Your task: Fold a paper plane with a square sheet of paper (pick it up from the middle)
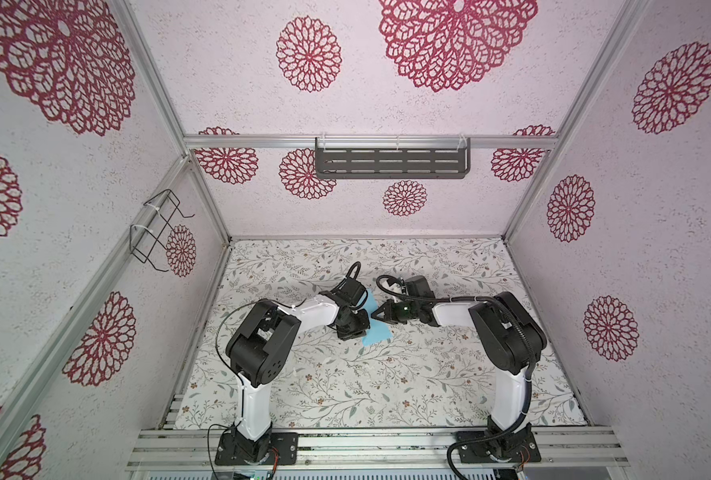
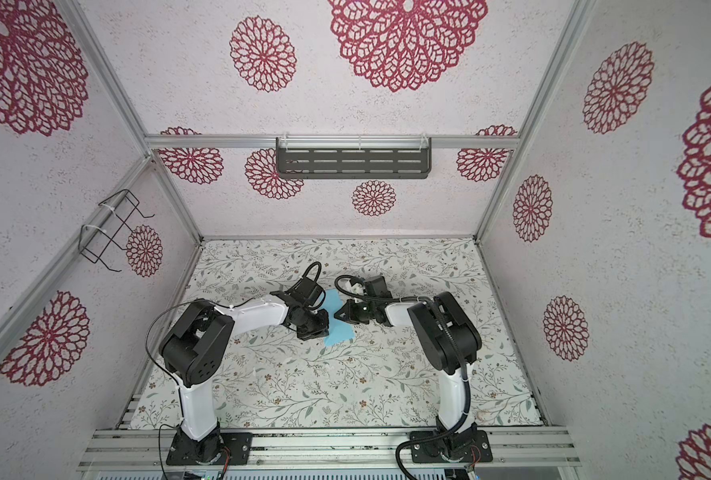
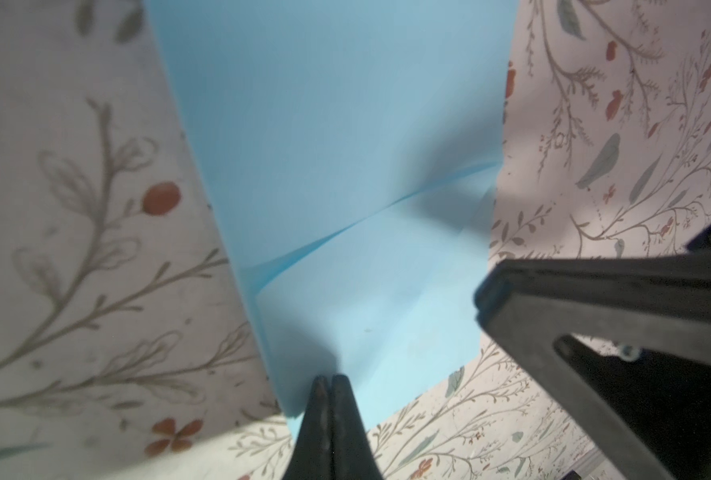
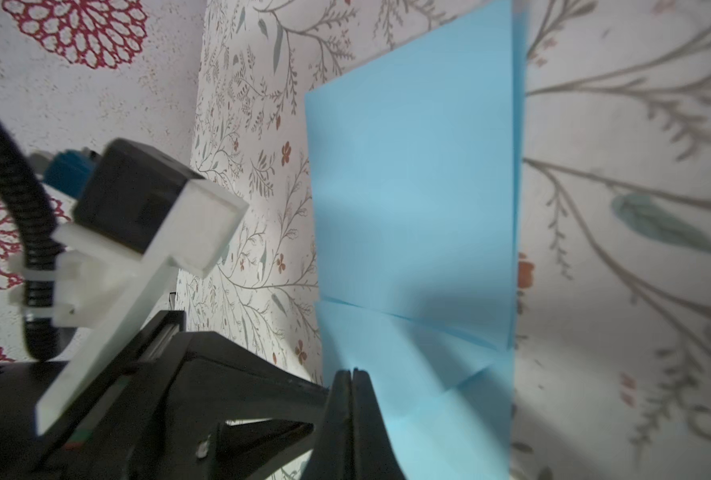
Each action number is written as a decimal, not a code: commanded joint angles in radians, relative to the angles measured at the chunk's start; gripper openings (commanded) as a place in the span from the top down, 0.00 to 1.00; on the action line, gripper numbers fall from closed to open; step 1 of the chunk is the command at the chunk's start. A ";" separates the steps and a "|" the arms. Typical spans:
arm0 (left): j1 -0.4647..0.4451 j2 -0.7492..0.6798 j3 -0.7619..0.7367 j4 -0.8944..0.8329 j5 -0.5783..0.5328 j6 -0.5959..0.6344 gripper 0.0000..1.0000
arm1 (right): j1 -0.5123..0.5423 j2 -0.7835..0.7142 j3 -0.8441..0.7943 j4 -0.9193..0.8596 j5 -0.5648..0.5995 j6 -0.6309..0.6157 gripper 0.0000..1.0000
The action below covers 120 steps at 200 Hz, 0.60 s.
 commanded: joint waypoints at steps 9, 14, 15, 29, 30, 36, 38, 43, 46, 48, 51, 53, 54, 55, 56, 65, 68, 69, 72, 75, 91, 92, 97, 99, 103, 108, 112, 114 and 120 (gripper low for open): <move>-0.013 0.030 0.009 -0.064 -0.052 0.014 1.00 | -0.022 0.039 0.017 0.018 -0.003 0.022 0.97; -0.014 0.030 0.011 -0.064 -0.053 0.016 1.00 | -0.025 0.047 0.020 0.008 0.001 0.019 0.97; -0.014 0.030 0.011 -0.064 -0.053 0.016 1.00 | -0.025 0.047 0.021 0.006 0.002 0.018 0.98; -0.016 0.027 0.016 -0.064 -0.056 0.019 1.00 | -0.029 0.061 0.020 -0.010 0.013 0.012 0.98; -0.017 0.027 0.016 -0.064 -0.056 0.019 1.00 | -0.029 0.062 0.021 -0.011 0.014 0.010 0.98; -0.020 0.026 0.020 -0.062 -0.056 0.020 1.00 | -0.030 0.067 0.018 -0.016 0.018 0.008 0.98; -0.020 0.025 0.021 -0.061 -0.055 0.022 1.00 | -0.029 0.069 0.017 -0.017 0.019 0.008 0.98; -0.020 0.022 0.026 -0.061 -0.054 0.025 1.00 | -0.029 0.073 0.015 -0.019 0.019 0.008 0.98; -0.021 0.021 0.030 -0.060 -0.053 0.026 1.00 | -0.030 0.076 0.013 -0.019 0.020 0.010 0.98; -0.022 0.020 0.034 -0.059 -0.053 0.028 1.00 | -0.030 0.076 0.012 -0.019 0.019 0.010 0.98; -0.023 0.016 0.038 -0.057 -0.051 0.031 1.00 | -0.030 0.077 0.009 -0.019 0.022 0.012 0.98; -0.024 0.016 0.041 -0.056 -0.050 0.032 1.00 | -0.029 0.078 0.008 -0.018 0.022 0.013 0.98; -0.024 0.016 0.043 -0.056 -0.050 0.034 1.00 | -0.029 0.079 0.007 -0.019 0.022 0.013 0.98; -0.025 0.016 0.045 -0.055 -0.050 0.035 1.00 | -0.029 0.079 0.006 -0.020 0.022 0.014 0.98; -0.026 0.016 0.047 -0.054 -0.050 0.035 1.00 | -0.030 0.080 0.005 -0.020 0.022 0.014 0.98; -0.029 0.015 0.061 -0.047 -0.050 0.046 1.00 | -0.029 0.084 -0.001 -0.018 0.023 0.017 0.98; -0.031 0.016 0.066 -0.044 -0.051 0.050 1.00 | -0.029 0.084 -0.002 -0.019 0.023 0.018 0.98; -0.032 0.016 0.068 -0.044 -0.054 0.052 1.00 | -0.029 0.085 -0.003 -0.018 0.023 0.018 0.98; -0.037 -0.002 0.072 -0.042 -0.063 0.057 1.00 | -0.029 0.084 -0.004 -0.019 0.025 0.019 0.98; -0.040 -0.021 0.077 -0.041 -0.077 0.063 1.00 | -0.030 0.086 -0.006 -0.018 0.027 0.020 0.98; -0.070 -0.030 0.101 -0.058 -0.155 0.106 0.96 | -0.029 0.086 -0.009 -0.024 0.029 0.026 0.98; -0.072 -0.030 0.102 -0.060 -0.160 0.108 0.96 | -0.029 0.086 -0.009 -0.025 0.029 0.026 0.98; -0.079 -0.028 0.105 -0.067 -0.183 0.116 0.95 | -0.029 0.087 -0.008 -0.030 0.031 0.025 0.98; -0.082 -0.028 0.107 -0.068 -0.191 0.117 0.95 | -0.030 0.087 -0.007 -0.029 0.031 0.027 0.98; -0.086 -0.025 0.108 -0.072 -0.202 0.119 0.94 | -0.029 0.087 -0.009 -0.031 0.032 0.028 0.98; -0.088 -0.021 0.107 -0.072 -0.208 0.120 0.94 | -0.029 0.088 -0.009 -0.032 0.032 0.030 0.98; -0.089 -0.016 0.107 -0.071 -0.207 0.124 0.94 | -0.030 0.088 -0.009 -0.033 0.032 0.032 0.98; -0.090 -0.015 0.107 -0.070 -0.207 0.125 0.94 | -0.030 0.088 -0.009 -0.033 0.032 0.032 0.98; -0.091 -0.009 0.107 -0.065 -0.208 0.128 0.93 | -0.030 0.087 -0.010 -0.034 0.033 0.033 0.98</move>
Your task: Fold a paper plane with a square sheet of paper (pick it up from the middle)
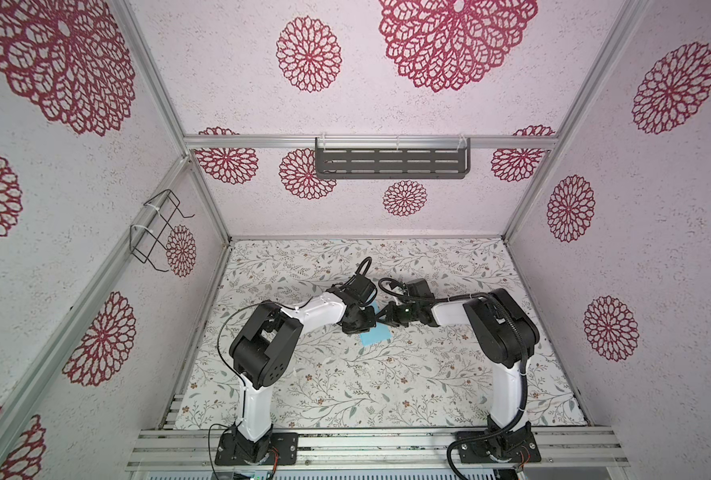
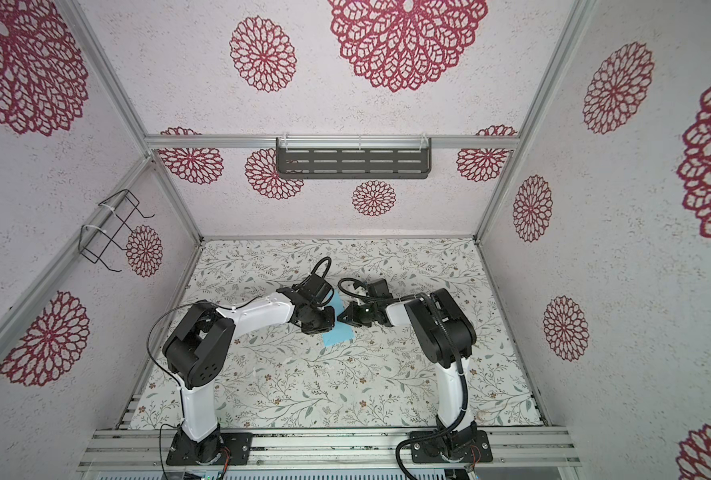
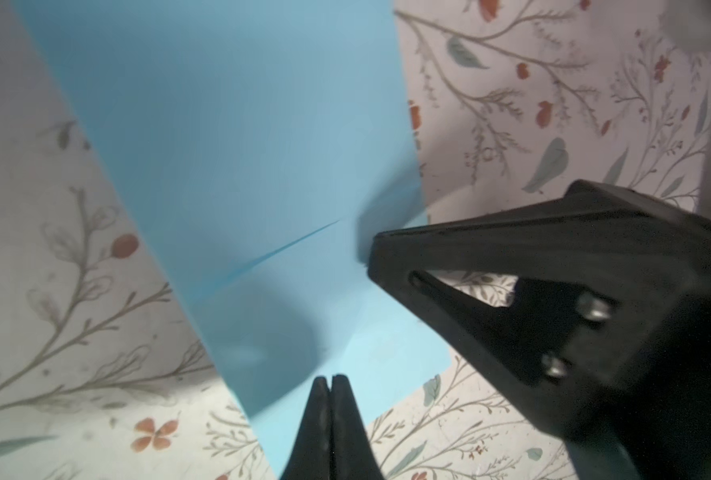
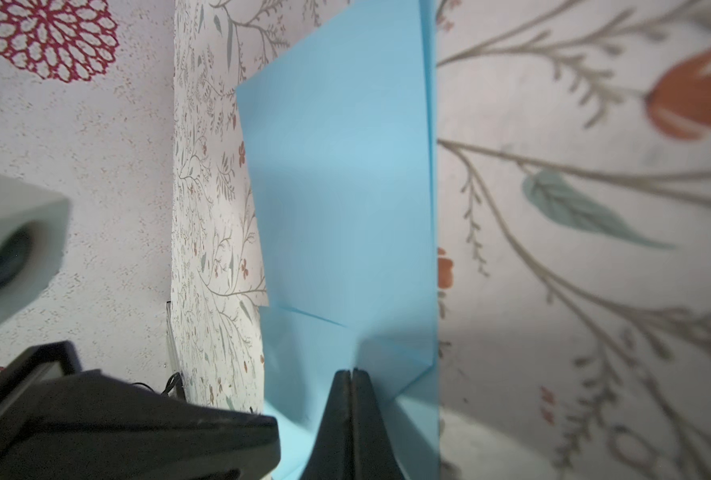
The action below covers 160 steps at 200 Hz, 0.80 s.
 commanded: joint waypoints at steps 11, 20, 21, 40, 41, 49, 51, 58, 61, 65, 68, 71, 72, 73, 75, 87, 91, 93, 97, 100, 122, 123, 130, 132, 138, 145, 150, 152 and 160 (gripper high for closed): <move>-0.022 -0.008 0.015 -0.014 -0.074 0.045 0.93 | -0.004 0.037 -0.015 -0.043 0.043 0.015 0.98; -0.025 0.030 0.022 -0.018 -0.077 0.048 0.94 | -0.003 0.036 -0.017 -0.045 0.043 0.013 0.98; -0.025 0.032 0.023 -0.019 -0.079 0.048 0.94 | -0.003 0.036 -0.017 -0.044 0.042 0.014 0.98; -0.030 0.053 0.043 -0.040 -0.101 0.054 0.95 | -0.003 0.035 -0.017 -0.048 0.043 0.012 0.98; -0.030 0.054 0.044 -0.042 -0.103 0.054 0.95 | -0.003 0.034 -0.017 -0.049 0.043 0.012 0.98; -0.031 0.058 0.046 -0.048 -0.111 0.055 0.95 | -0.004 0.034 -0.018 -0.051 0.045 0.013 0.98; -0.032 0.059 0.046 -0.049 -0.112 0.055 0.95 | -0.004 0.034 -0.018 -0.050 0.045 0.013 0.98; -0.032 0.061 0.045 -0.050 -0.111 0.057 0.95 | -0.004 0.034 -0.018 -0.050 0.045 0.012 0.98; -0.034 0.064 0.045 -0.051 -0.111 0.057 0.95 | -0.003 0.034 -0.018 -0.050 0.046 0.013 0.98; -0.034 0.066 0.043 -0.052 -0.110 0.057 0.95 | -0.003 0.034 -0.019 -0.050 0.046 0.013 0.98; -0.035 0.067 0.042 -0.053 -0.110 0.057 0.95 | -0.004 0.034 -0.019 -0.050 0.047 0.013 0.98; -0.035 0.067 0.042 -0.056 -0.108 0.057 0.95 | -0.003 0.034 -0.020 -0.050 0.048 0.013 0.98; -0.036 0.068 0.042 -0.056 -0.107 0.057 0.95 | -0.004 0.035 -0.020 -0.051 0.048 0.013 0.98; -0.036 0.068 0.042 -0.057 -0.107 0.056 0.95 | -0.004 0.034 -0.019 -0.050 0.048 0.014 0.98; -0.036 0.069 0.042 -0.057 -0.105 0.057 0.95 | -0.004 0.034 -0.019 -0.050 0.048 0.014 0.98; -0.042 0.070 0.038 -0.065 -0.101 0.058 0.95 | -0.004 0.034 -0.018 -0.050 0.048 0.015 0.98; -0.044 0.071 0.039 -0.068 -0.101 0.058 0.95 | -0.003 0.034 -0.018 -0.051 0.048 0.015 0.98; -0.045 0.071 0.039 -0.071 -0.100 0.058 0.95 | -0.004 0.035 -0.018 -0.051 0.048 0.015 0.98; -0.047 0.069 0.039 -0.076 -0.100 0.058 0.95 | -0.004 0.036 -0.018 -0.051 0.049 0.015 0.98; -0.049 0.069 0.039 -0.081 -0.101 0.058 0.95 | -0.005 0.036 -0.017 -0.052 0.049 0.014 0.98; -0.066 0.055 0.033 -0.113 -0.120 0.062 0.93 | -0.004 0.039 -0.015 -0.055 0.048 0.015 0.98; -0.068 0.055 0.033 -0.114 -0.121 0.063 0.93 | -0.004 0.040 -0.015 -0.054 0.049 0.015 0.98; -0.073 0.052 0.029 -0.123 -0.127 0.065 0.93 | -0.004 0.042 -0.014 -0.055 0.049 0.015 0.98; -0.074 0.049 0.028 -0.125 -0.128 0.066 0.93 | -0.004 0.042 -0.014 -0.057 0.049 0.015 0.98; -0.079 0.047 0.026 -0.133 -0.135 0.069 0.93 | -0.005 0.043 -0.013 -0.056 0.050 0.015 0.98; -0.084 0.043 0.022 -0.141 -0.143 0.069 0.93 | -0.004 0.044 -0.012 -0.056 0.050 0.016 0.98; -0.088 0.041 0.020 -0.147 -0.148 0.070 0.93 | -0.004 0.045 -0.011 -0.056 0.052 0.017 0.98; -0.090 0.040 0.020 -0.150 -0.150 0.070 0.93 | -0.003 0.046 -0.011 -0.057 0.052 0.017 0.98; -0.097 0.035 0.017 -0.161 -0.158 0.071 0.93 | -0.004 0.048 -0.011 -0.057 0.052 0.017 0.98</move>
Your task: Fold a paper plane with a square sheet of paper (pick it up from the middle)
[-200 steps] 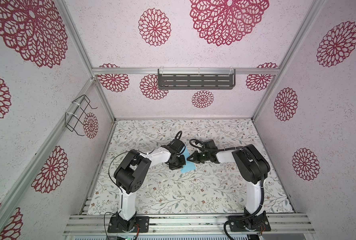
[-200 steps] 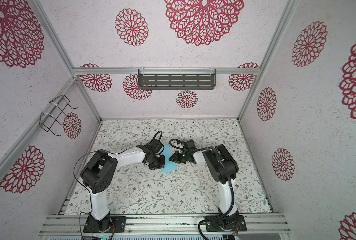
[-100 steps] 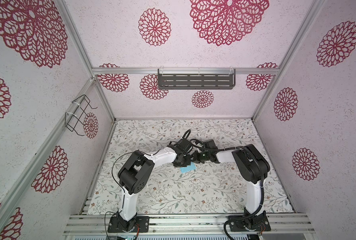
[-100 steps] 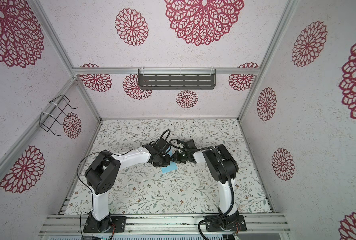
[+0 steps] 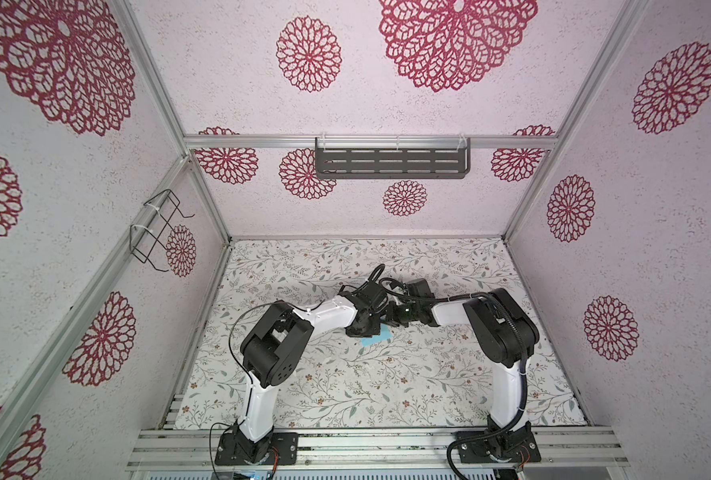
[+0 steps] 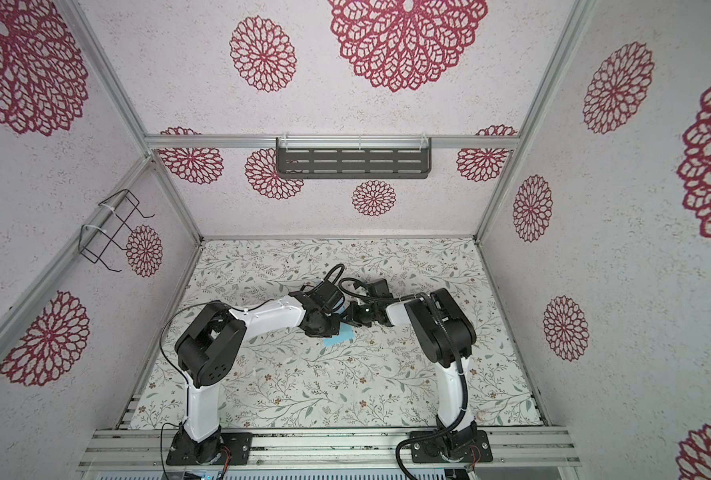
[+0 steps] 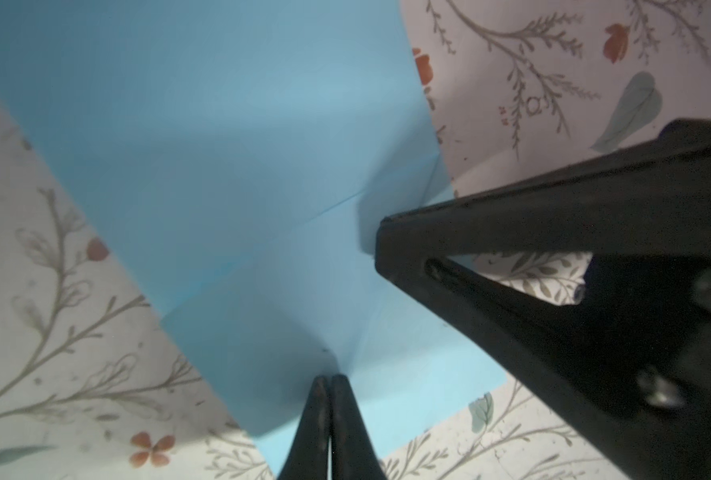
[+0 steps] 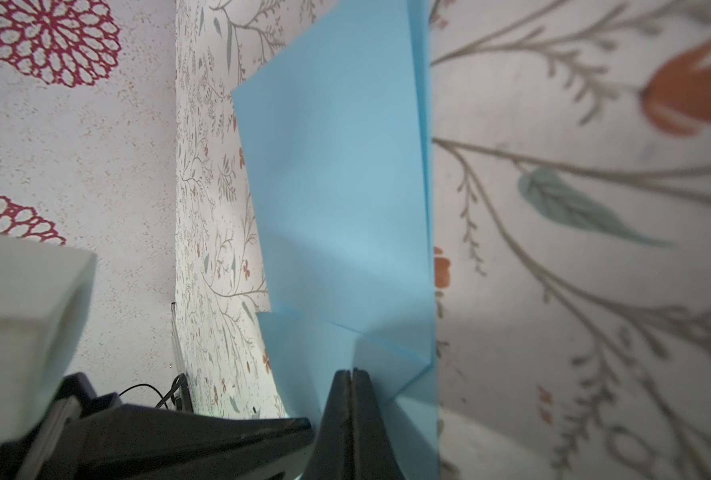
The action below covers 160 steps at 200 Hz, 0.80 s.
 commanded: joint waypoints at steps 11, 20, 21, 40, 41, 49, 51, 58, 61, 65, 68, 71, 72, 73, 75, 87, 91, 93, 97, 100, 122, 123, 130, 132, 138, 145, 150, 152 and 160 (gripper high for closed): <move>-0.043 -0.023 -0.021 -0.099 -0.044 0.011 0.96 | -0.002 0.046 -0.011 -0.060 0.057 0.007 0.98; -0.047 -0.024 -0.025 -0.109 -0.049 0.010 0.97 | -0.003 0.048 -0.011 -0.057 0.055 0.007 0.98; -0.047 -0.024 -0.025 -0.109 -0.049 0.010 0.97 | -0.002 0.048 -0.011 -0.057 0.055 0.008 0.98; -0.052 -0.030 -0.039 -0.117 -0.051 0.002 0.99 | -0.003 0.050 -0.008 -0.057 0.055 0.009 0.98; -0.052 -0.030 -0.040 -0.117 -0.050 0.001 0.99 | -0.003 0.050 -0.008 -0.057 0.054 0.010 0.98; -0.056 -0.031 -0.045 -0.121 -0.049 -0.002 0.99 | -0.003 0.052 -0.008 -0.058 0.054 0.010 0.98; -0.057 -0.031 -0.046 -0.120 -0.048 -0.003 0.99 | -0.004 0.051 -0.008 -0.060 0.054 0.010 0.98; -0.060 -0.036 -0.052 -0.124 -0.048 -0.007 0.99 | -0.003 0.051 -0.007 -0.059 0.055 0.010 0.98; -0.060 -0.037 -0.054 -0.125 -0.048 -0.008 0.99 | -0.003 0.051 -0.006 -0.059 0.054 0.010 0.98; -0.063 -0.039 -0.057 -0.127 -0.049 -0.010 0.99 | -0.003 0.051 -0.007 -0.059 0.054 0.010 0.98; -0.064 -0.042 -0.059 -0.129 -0.049 -0.011 0.99 | -0.003 0.051 -0.007 -0.060 0.054 0.010 0.98; -0.065 -0.042 -0.062 -0.129 -0.049 -0.013 0.99 | -0.003 0.051 -0.007 -0.061 0.054 0.010 0.98; -0.065 -0.042 -0.063 -0.129 -0.050 -0.014 0.99 | -0.003 0.050 -0.007 -0.061 0.054 0.010 0.98; -0.066 -0.042 -0.064 -0.130 -0.050 -0.015 0.99 | -0.002 0.050 -0.007 -0.061 0.054 0.011 0.98; -0.067 -0.042 -0.066 -0.131 -0.050 -0.015 0.99 | -0.003 0.049 -0.007 -0.061 0.054 0.010 0.98; -0.070 -0.042 -0.075 -0.135 -0.047 -0.021 1.00 | -0.003 0.049 -0.006 -0.061 0.056 0.011 0.98; -0.072 -0.075 -0.078 -0.137 -0.046 -0.022 1.00 | -0.003 0.049 -0.006 -0.063 0.056 0.010 0.98; -0.073 -0.080 -0.080 -0.137 -0.046 -0.023 1.00 | -0.003 0.048 -0.006 -0.062 0.056 0.010 0.98; -0.075 -0.086 -0.082 -0.139 -0.048 -0.026 1.00 | -0.003 0.047 -0.006 -0.062 0.055 0.010 0.98; -0.077 -0.087 -0.085 -0.139 -0.048 -0.027 1.00 | -0.003 0.048 -0.006 -0.063 0.055 0.010 0.98; -0.082 -0.105 -0.101 -0.147 -0.046 -0.030 1.00 | -0.003 0.044 0.000 -0.065 0.054 0.011 0.98; -0.082 -0.106 -0.101 -0.147 -0.046 -0.031 1.00 | -0.003 0.044 0.000 -0.065 0.054 0.010 0.98; -0.081 -0.114 -0.105 -0.149 -0.049 -0.029 1.00 | -0.004 0.041 0.003 -0.067 0.053 0.010 0.98; -0.081 -0.116 -0.105 -0.150 -0.049 -0.028 1.00 | -0.003 0.039 0.003 -0.068 0.053 0.010 0.98; -0.079 -0.125 -0.105 -0.152 -0.055 -0.024 1.00 | -0.004 0.034 0.006 -0.068 0.050 0.010 0.98; -0.076 -0.138 -0.101 -0.158 -0.064 -0.022 1.00 | -0.003 0.026 0.009 -0.068 0.048 0.012 0.98; -0.071 -0.148 -0.096 -0.157 -0.069 -0.022 1.00 | -0.003 0.017 0.011 -0.067 0.045 0.012 0.98; -0.070 -0.153 -0.094 -0.158 -0.070 -0.022 1.00 | -0.004 0.015 0.012 -0.066 0.044 0.013 0.98; -0.060 -0.175 -0.091 -0.147 -0.072 -0.023 1.00 | -0.003 -0.002 0.015 -0.062 0.037 0.015 0.97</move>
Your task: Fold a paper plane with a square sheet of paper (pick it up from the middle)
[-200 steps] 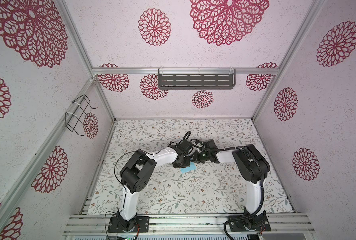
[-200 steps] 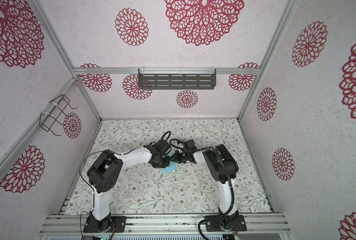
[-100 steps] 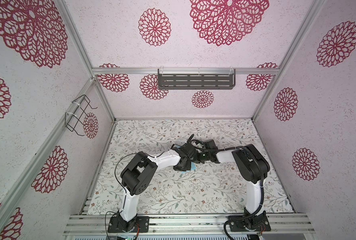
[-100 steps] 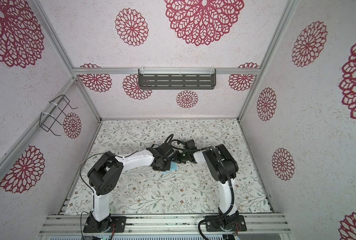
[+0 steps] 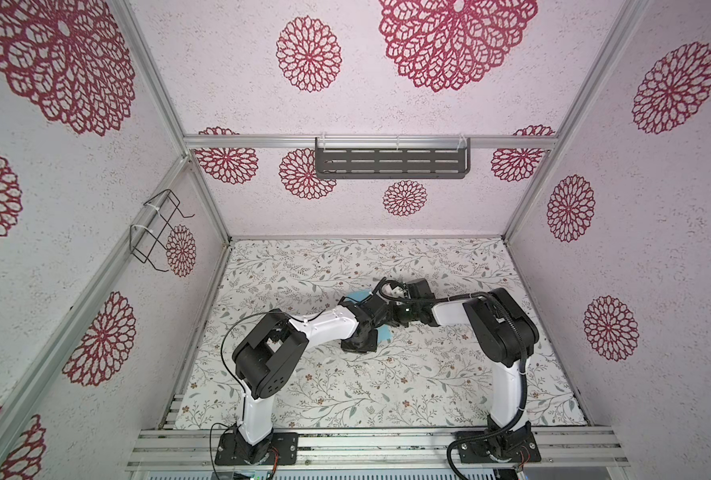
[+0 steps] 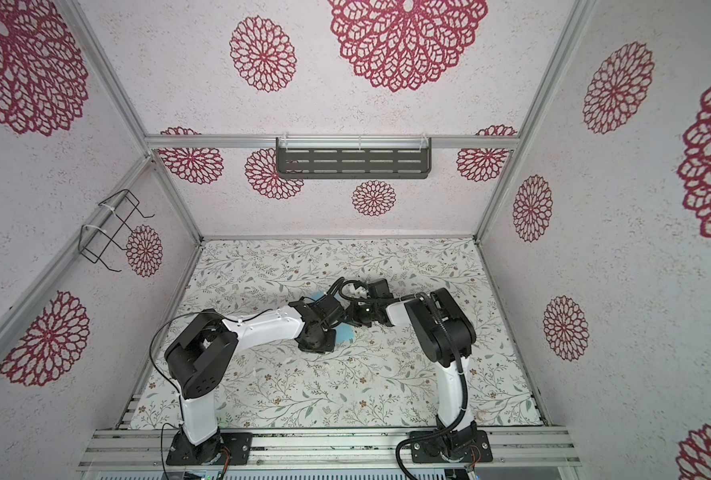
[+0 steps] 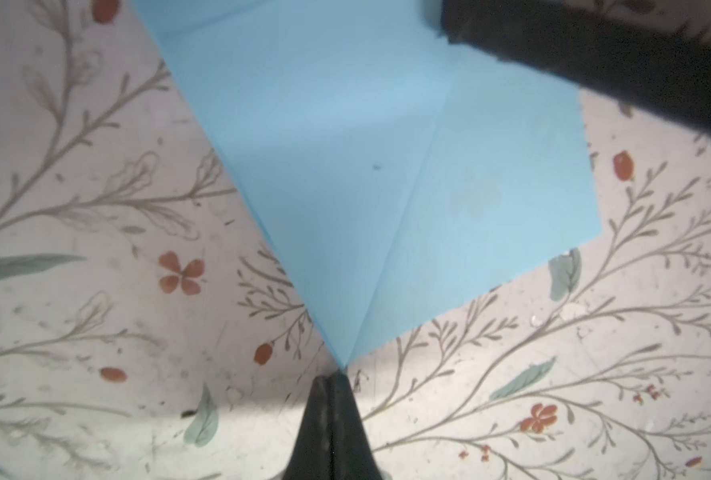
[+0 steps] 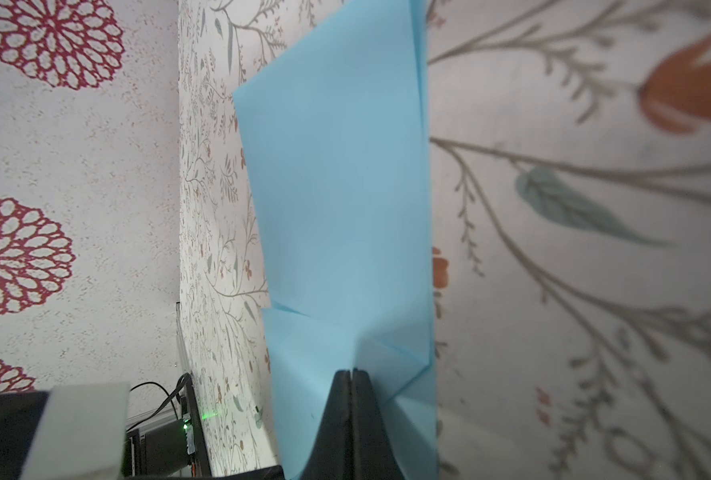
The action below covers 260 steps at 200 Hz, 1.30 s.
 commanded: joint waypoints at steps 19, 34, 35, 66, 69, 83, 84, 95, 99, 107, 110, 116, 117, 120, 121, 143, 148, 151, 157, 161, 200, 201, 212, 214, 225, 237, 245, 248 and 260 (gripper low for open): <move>0.042 -0.132 -0.009 0.042 -0.020 -0.025 0.97 | -0.004 -0.058 0.014 -0.032 0.028 0.023 0.94; 0.069 -0.166 -0.035 0.104 -0.008 -0.042 0.93 | -0.005 -0.102 0.008 -0.010 0.027 0.038 0.89; 0.071 -0.166 -0.037 0.109 -0.007 -0.045 0.92 | -0.005 -0.104 0.007 -0.009 0.026 0.038 0.89; 0.131 -0.183 -0.078 0.272 0.100 -0.082 0.83 | -0.023 -0.174 -0.065 0.095 0.046 0.101 0.70; 0.135 -0.181 -0.078 0.288 0.119 -0.085 0.83 | -0.027 -0.178 -0.074 0.103 0.050 0.108 0.68; 0.155 -0.165 -0.073 0.351 0.176 -0.099 0.82 | -0.037 -0.194 -0.105 0.130 0.068 0.127 0.63; 0.156 -0.164 -0.073 0.355 0.180 -0.100 0.82 | -0.038 -0.194 -0.106 0.130 0.069 0.127 0.63; 0.164 -0.140 -0.055 0.377 0.208 -0.101 0.82 | -0.046 -0.198 -0.119 0.133 0.082 0.135 0.61; 0.165 -0.132 -0.048 0.379 0.211 -0.100 0.82 | -0.047 -0.197 -0.122 0.136 0.083 0.138 0.61; 0.168 -0.115 -0.034 0.378 0.207 -0.097 0.83 | -0.050 -0.193 -0.130 0.145 0.082 0.146 0.60; 0.168 -0.108 -0.028 0.376 0.205 -0.096 0.83 | -0.050 -0.191 -0.129 0.146 0.080 0.148 0.60; 0.172 -0.094 -0.017 0.371 0.199 -0.094 0.84 | -0.050 -0.186 -0.130 0.147 0.076 0.150 0.60; 0.172 -0.092 -0.015 0.369 0.197 -0.094 0.84 | -0.050 -0.185 -0.129 0.147 0.076 0.151 0.59; 0.173 -0.084 -0.011 0.364 0.191 -0.093 0.84 | -0.050 -0.180 -0.128 0.149 0.072 0.151 0.60; 0.174 -0.082 -0.010 0.362 0.190 -0.093 0.85 | -0.049 -0.180 -0.128 0.149 0.071 0.152 0.60; 0.191 -0.041 0.010 0.320 0.140 -0.102 0.90 | -0.049 -0.156 -0.123 0.167 0.038 0.163 0.60; 0.196 -0.037 0.010 0.314 0.130 -0.102 0.92 | -0.048 -0.150 -0.120 0.167 0.029 0.163 0.60; 0.199 -0.034 0.009 0.313 0.130 -0.102 0.92 | -0.048 -0.147 -0.118 0.167 0.023 0.162 0.60; 0.203 -0.029 0.008 0.313 0.129 -0.104 0.93 | -0.047 -0.142 -0.114 0.167 0.014 0.162 0.59; 0.207 -0.025 0.006 0.313 0.128 -0.104 0.94 | -0.045 -0.138 -0.111 0.167 0.008 0.160 0.59; 0.217 -0.022 -0.016 0.315 0.124 -0.108 0.95 | -0.020 -0.094 -0.059 0.112 -0.040 0.112 0.59; 0.216 -0.022 -0.017 0.315 0.124 -0.107 0.95 | -0.020 -0.095 -0.058 0.111 -0.041 0.112 0.59; 0.216 -0.027 -0.024 0.318 0.122 -0.111 0.95 | -0.011 -0.085 -0.046 0.102 -0.048 0.104 0.59; 0.216 -0.029 -0.026 0.319 0.122 -0.111 0.95 | -0.010 -0.083 -0.044 0.101 -0.049 0.103 0.59; 0.216 -0.032 -0.033 0.321 0.121 -0.114 0.95 | -0.004 -0.070 -0.037 0.105 -0.059 0.107 0.59; 0.216 -0.033 -0.039 0.320 0.121 -0.114 0.95 | 0.003 -0.055 -0.031 0.119 -0.076 0.114 0.60; 0.216 -0.034 -0.044 0.321 0.121 -0.115 0.95 | 0.007 -0.048 -0.027 0.123 -0.082 0.116 0.60; 0.216 -0.033 -0.044 0.321 0.121 -0.116 0.95 | 0.009 -0.046 -0.025 0.124 -0.086 0.115 0.60; 0.216 -0.037 -0.052 0.324 0.120 -0.118 0.95 | 0.015 -0.029 -0.017 0.131 -0.103 0.118 0.61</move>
